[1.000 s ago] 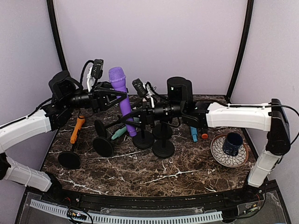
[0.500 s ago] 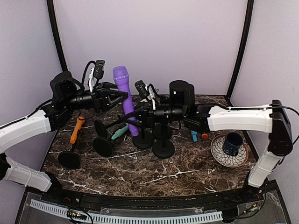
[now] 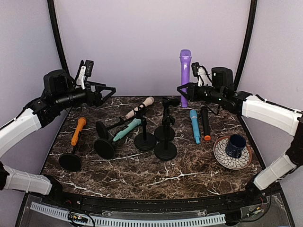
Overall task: Remove the microphone from the stand
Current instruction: Place the microphone at the corner of the board.
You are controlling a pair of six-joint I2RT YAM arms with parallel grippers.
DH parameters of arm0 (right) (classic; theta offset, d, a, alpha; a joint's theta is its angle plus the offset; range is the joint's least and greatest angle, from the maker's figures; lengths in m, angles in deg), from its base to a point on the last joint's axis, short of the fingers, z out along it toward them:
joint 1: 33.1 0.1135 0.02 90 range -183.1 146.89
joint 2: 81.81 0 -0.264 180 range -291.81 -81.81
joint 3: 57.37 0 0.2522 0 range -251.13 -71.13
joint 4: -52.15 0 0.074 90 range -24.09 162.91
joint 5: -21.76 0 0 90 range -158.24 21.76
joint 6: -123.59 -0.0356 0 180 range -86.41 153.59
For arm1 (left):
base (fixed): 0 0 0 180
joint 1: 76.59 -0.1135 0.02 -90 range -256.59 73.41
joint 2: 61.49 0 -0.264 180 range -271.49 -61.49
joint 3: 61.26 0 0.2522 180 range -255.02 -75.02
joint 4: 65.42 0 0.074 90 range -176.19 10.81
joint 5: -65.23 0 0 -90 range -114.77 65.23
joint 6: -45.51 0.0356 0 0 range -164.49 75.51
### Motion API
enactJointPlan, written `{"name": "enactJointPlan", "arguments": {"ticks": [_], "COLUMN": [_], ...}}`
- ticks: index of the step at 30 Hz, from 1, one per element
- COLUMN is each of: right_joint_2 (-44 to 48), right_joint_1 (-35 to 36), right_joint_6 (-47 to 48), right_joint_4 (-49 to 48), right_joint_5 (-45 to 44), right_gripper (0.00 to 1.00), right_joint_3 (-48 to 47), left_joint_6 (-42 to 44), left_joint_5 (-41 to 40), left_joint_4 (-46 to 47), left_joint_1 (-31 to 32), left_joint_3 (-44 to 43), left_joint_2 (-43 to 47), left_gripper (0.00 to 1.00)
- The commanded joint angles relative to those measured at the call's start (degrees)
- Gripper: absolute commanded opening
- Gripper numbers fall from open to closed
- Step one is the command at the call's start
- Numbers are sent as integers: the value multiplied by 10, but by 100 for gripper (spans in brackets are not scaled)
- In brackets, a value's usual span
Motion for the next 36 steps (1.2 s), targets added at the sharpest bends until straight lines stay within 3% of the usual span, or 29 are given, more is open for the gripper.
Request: {"name": "enactJointPlan", "arguments": {"ticks": [1,12,19,33,36], "right_joint_2": [-19,-154,-212,-269,-269], "right_joint_1": [-88,-234,-251,-252,-252], "right_joint_6": [-19,-9,4,0,3], "right_joint_4": [79,127,186,232,232], "right_joint_5": [-36,-81,-162,-141,-130], "right_gripper": [8,6,13,30,37], "right_joint_3": [37,29,-13,-36,-34], "left_joint_6": [2,37,47,47,48], "left_joint_5": [-27,-52,-58,-55,-55], "left_joint_4": [-68,-88,-91,-92,-92], "left_joint_1": [-39,-44,-44,-44,-44], "left_joint_3": [-9,-5,2,1,2], "left_joint_2": [26,38,37,31,30], "left_gripper": [91,92,92,92,92]}}
